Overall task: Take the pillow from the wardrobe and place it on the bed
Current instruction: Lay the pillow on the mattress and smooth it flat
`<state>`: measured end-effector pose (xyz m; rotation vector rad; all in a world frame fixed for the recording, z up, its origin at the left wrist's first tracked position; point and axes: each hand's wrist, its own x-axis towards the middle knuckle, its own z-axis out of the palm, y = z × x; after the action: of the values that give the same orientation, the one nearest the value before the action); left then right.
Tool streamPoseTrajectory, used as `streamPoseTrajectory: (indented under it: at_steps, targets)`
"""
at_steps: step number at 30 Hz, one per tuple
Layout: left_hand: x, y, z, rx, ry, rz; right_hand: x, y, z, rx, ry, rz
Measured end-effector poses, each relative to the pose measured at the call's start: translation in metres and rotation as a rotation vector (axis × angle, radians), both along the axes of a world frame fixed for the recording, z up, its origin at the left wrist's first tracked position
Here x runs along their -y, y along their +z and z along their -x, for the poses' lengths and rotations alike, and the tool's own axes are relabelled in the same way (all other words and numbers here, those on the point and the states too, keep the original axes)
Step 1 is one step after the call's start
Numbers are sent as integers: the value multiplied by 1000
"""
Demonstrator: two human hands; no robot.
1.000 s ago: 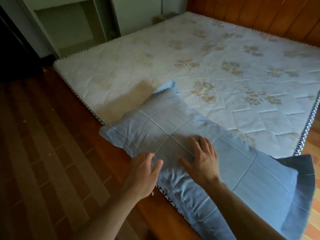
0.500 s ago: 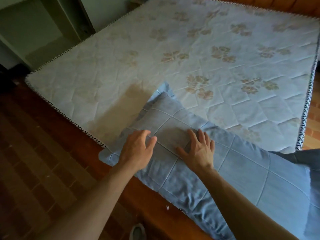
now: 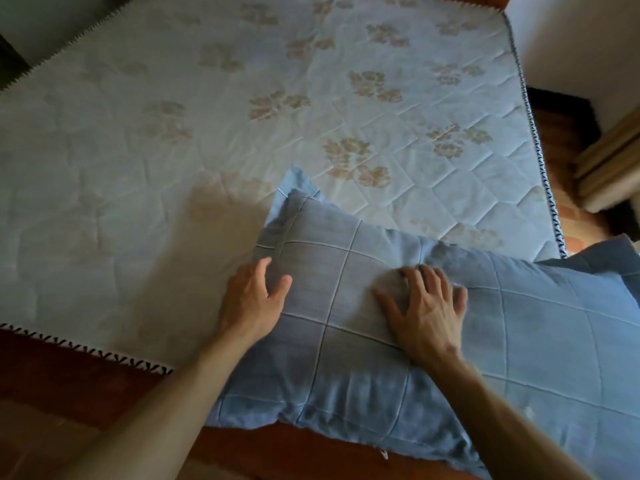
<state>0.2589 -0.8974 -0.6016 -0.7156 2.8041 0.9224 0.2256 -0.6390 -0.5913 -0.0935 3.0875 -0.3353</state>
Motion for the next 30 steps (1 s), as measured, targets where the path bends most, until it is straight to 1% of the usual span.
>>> streamPoseTrajectory:
  at_steps: [1, 3, 6, 9, 12, 17, 21, 24, 30]
  targets:
    - [3, -5, 12, 58, 2, -28, 0, -3, 0, -55, -24, 39]
    - [3, -15, 31, 153, -15, -22, -1, -11, 2, -119, -69, 80]
    - [-4, -33, 37, 187, -46, 34, 0, -25, 6, -134, -85, 81]
    - [-15, -47, 29, 134, -96, 39, 2, -33, 2, -182, -95, 143]
    - [-15, -49, 18, 57, -77, 23, 2, -35, -6, -242, -93, 228]
    - [-12, -50, -23, 5, -9, -16, 15, -21, -1, -194, -42, 365]
    - [-18, -51, -50, 6, 56, -25, 16, -17, -6, -142, 13, 344]
    - [-17, -42, -51, -41, 84, -15, 6, -19, -19, -116, 2, 313]
    - [-10, -11, 3, -162, 27, 63, 0, -19, -21, -81, -53, 325]
